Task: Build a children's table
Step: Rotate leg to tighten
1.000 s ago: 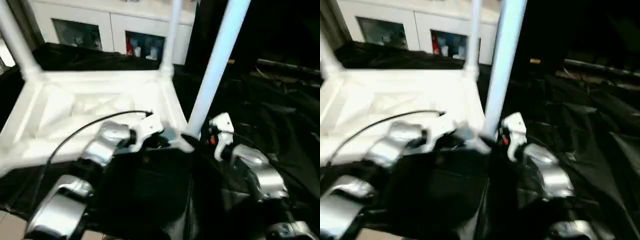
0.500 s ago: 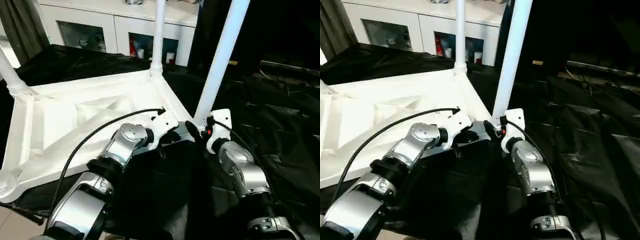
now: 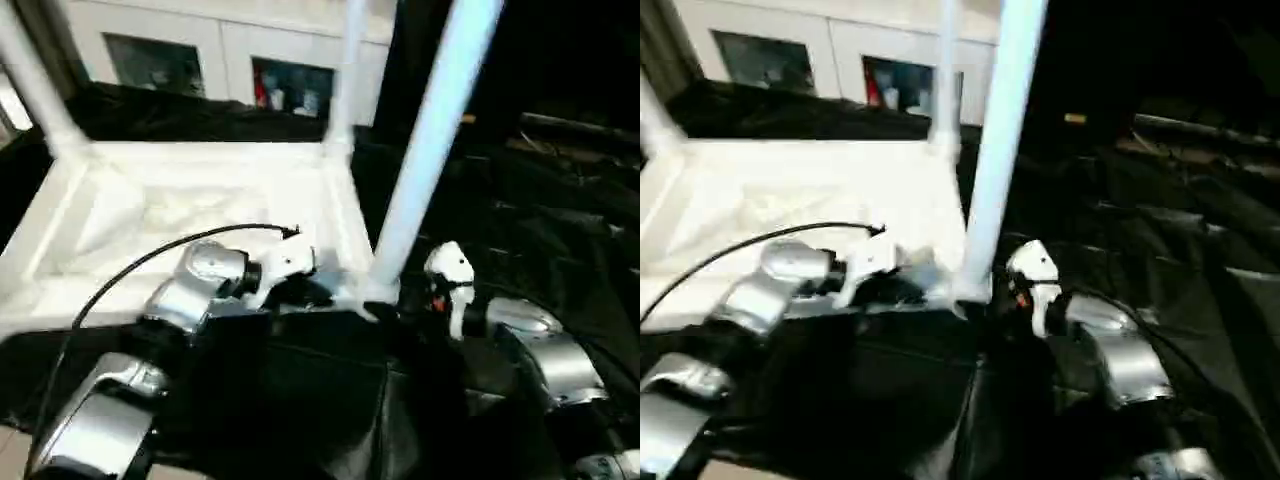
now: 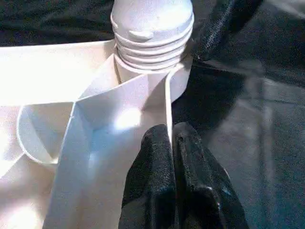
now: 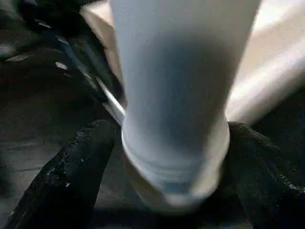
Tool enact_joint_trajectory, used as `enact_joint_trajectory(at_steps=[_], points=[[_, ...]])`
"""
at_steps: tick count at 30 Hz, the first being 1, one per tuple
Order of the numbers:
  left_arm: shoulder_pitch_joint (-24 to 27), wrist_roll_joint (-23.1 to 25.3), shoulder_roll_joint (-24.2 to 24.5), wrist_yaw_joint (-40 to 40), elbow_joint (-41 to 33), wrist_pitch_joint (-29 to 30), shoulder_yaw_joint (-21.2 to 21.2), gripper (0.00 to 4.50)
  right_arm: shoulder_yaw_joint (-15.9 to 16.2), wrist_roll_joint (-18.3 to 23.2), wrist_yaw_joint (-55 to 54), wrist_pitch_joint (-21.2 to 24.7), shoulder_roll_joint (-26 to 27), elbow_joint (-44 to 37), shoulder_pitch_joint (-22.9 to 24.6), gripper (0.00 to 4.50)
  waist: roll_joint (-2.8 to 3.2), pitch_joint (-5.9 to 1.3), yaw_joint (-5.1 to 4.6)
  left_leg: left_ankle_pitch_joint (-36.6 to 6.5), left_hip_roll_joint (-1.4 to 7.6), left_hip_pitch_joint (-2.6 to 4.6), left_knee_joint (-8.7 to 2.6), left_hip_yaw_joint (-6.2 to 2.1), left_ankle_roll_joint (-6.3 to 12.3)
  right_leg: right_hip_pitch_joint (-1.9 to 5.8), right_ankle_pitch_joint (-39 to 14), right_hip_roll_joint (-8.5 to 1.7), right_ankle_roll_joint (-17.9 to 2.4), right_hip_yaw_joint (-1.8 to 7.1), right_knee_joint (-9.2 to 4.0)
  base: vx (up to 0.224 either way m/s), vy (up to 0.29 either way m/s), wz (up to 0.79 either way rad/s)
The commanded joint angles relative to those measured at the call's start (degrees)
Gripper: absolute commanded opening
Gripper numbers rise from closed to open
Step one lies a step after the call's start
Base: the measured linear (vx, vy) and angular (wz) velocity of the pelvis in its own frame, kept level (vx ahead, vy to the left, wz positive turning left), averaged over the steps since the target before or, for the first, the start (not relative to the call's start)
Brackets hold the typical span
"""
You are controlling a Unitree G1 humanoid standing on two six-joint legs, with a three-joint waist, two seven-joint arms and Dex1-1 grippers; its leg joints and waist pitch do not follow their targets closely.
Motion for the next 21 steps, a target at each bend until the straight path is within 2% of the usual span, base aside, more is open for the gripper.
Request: enact_joint_trajectory(at_steps=[1, 3, 5, 6, 8, 9, 11, 14, 16, 17, 18, 19, 21], points=[[0.5, -1.9, -0.2, -2.9, -0.8, 0.1, -0.5, 0.0, 0.5, 1.1, 3.4, 0.4, -1.3, -1.3, -0.4, 3.85, -0.26, -3.57, 0.25, -7.3, 2.63, 1.11, -2.65, -0.83, 6.09, 2.47, 3.8, -3.61, -16.0, 2.16, -2.94, 0.0, 0.0, 0.0], [0.5, -2.1, -0.1, -3.0, -1.0, 0.0, -0.3, 0.0, 1.1, 0.7, 4.1, 0.0, -1.8, -0.9, -0.8, 3.85, -0.2, -3.38, 0.48, -8.8, 2.71, 1.16, -2.72, -0.75, 5.52, 2.34, 1.1, -3.71, -16.0, 2.11, -3.2, 0.0, 0.0, 0.0], [0.7, -2.4, 0.2, -3.3, -1.7, 0.2, -0.3, 0.0, 1.4, 0.8, 4.5, -0.2, -2.1, -0.6, -1.1, 3.85, -0.63, -3.29, 0.45, -10.1, 2.66, 1.14, -2.79, -0.77, 4.62, 2.32, -2.1, -3.79, -15.3, 2.15, -3.48, 0.0, 0.0, 0.0], [0.7, -2.4, 0.2, -3.3, -1.7, 0.2, -0.3, 0.0, 1.4, 0.8, 4.5, -0.2, -2.1, -0.6, -1.1, 3.85, -0.43, -3.22, 0.48, -10.9, 2.71, 1.22, -2.9, -0.87, 4.03, 2.25, -4.3, -3.91, -14.8, 2.18, -3.66, 0.0, 0.0, 0.0], [0.9, -2.7, 0.4, -3.5, -2.2, 0.2, -0.3, 0.0, 1.5, 1.0, 5.2, -0.3, -2.2, -0.3, -1.2, 3.85, -0.46, -3.17, 0.4, -11.6, 2.73, 1.19, -2.97, -0.91, 3.29, 2.23, -6.0, -3.92, -14.3, 2.25, -3.83, 0.0, 0.0, 0.0], [0.9, -2.7, 0.4, -3.5, -2.2, 0.2, -0.3, 0.0, 1.5, 1.0, 5.2, -0.3, -2.2, -0.3, -1.2, 3.69, -0.45, -3.16, 0.41, -11.7, 2.7, 1.21, -2.98, -0.9, 3.13, 2.2, -6.3, -3.91, -14.2, 2.26, -3.86, 0.0, 0.0, 0.0], [1.4, -2.8, 0.8, -3.6, -2.5, 0.1, -0.1, 0.0, 1.9, 1.1, 6.2, -0.1, -2.1, -0.2, -1.3, 3.59, -0.88, -3.23, 0.41, -10.8, 2.7, 1.14, -2.91, -0.94, 3.28, 2.24, -5.7, -3.93, -13.9, 2.27, -3.64, 0.0, 0.0, 0.0], [1.8, -2.5, 0.9, -3.1, -2.4, -0.1, 0.4, 0.0, 2.1, 1.3, 6.8, 0.1, -1.6, -0.1, -1.2, 3.22, -0.81, -3.33, 0.46, -8.9, 2.59, 1.09, -2.73, -0.87, 4.11, 2.29, -2.8, -3.82, -14.3, 2.25, -3.35, 0.0, 0.0, 0.0], [1.8, -2.3, 0.9, -2.6, -2.3, -0.2, 0.6, 0.0, 2.0, 1.5, 6.6, 0.2, -1.1, 0.1, -1.2, 3.14, -0.85, -3.36, 0.49, -8.4, 2.55, 1.06, -2.66, -0.84, 4.5, 2.33, -2.0, -3.8, -14.5, 2.23, -3.28, 0.0, 0.0, 0.0], [1.8, -2.1, 0.9, -2.2, -2.3, -0.2, 0.7, 0.0, 2.1, 1.6, 6.5, 0.2, -0.9, 0.1, -1.1, 3.07, -0.66, -3.32, 0.56, -8.6, 2.55, 1.06, -2.69, -0.86, 4.46, 2.33, -2.2, -3.82, -14.6, 2.2, -3.33, 0.0, 0.0, 0.0], [1.8, -2.1, 0.9, -2.2, -2.3, -0.2, 0.7, 0.0, 2.1, 1.6, 6.5, 0.2, -0.9, 0.1, -1.1, 2.99, -0.75, -3.33, 0.6, -8.8, 2.55, 1.06, -2.67, -0.85, 4.33, 2.36, -2.5, -3.82, -14.6, 2.2, -3.33, 0.0, 0.0, 0.0], [1.8, -2.0, 0.9, -1.7, -2.2, -0.3, 0.7, 0.0, 2.2, 1.5, 6.2, 0.1, -0.7, 0.1, -0.8, 2.89, -0.39, -3.34, 0.66, -9.0, 2.57, 1.1, -2.69, -0.9, 4.19, 2.36, -2.6, -3.86, -14.6, 2.21, -3.3, 0.0, 0.0, 0.0], [1.6, -1.5, 0.8, -0.4, -1.9, -0.4, 1.0, 0.0, 1.9, 1.3, 4.7, 0.3, -0.1, 0.1, -0.2, 2.77, -0.46, -3.35, 0.63, -9.4, 2.6, 1.19, -2.71, -0.89, 3.82, 2.3, -2.9, -3.76, -14.6, 2.19, -3.37, 0.0, 0.0, 0.0]])
